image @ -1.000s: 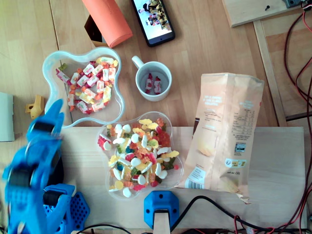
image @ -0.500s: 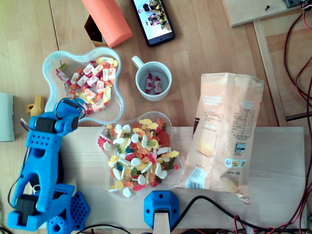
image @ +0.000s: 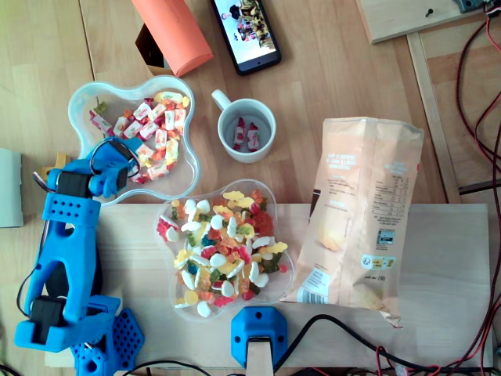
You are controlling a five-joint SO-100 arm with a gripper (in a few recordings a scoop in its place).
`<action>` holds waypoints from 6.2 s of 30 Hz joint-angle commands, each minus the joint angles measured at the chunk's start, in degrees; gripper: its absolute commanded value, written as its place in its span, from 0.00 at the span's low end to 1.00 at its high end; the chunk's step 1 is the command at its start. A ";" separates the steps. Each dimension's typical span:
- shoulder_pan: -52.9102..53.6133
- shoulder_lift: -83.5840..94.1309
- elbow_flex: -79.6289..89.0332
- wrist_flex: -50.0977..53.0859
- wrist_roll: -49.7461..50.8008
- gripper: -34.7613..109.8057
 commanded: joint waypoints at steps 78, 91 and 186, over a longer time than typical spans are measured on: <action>-3.87 -8.35 13.27 -10.20 15.91 0.38; -3.78 -10.99 14.41 -18.02 15.03 0.38; 0.79 -9.58 10.02 -17.58 15.12 0.22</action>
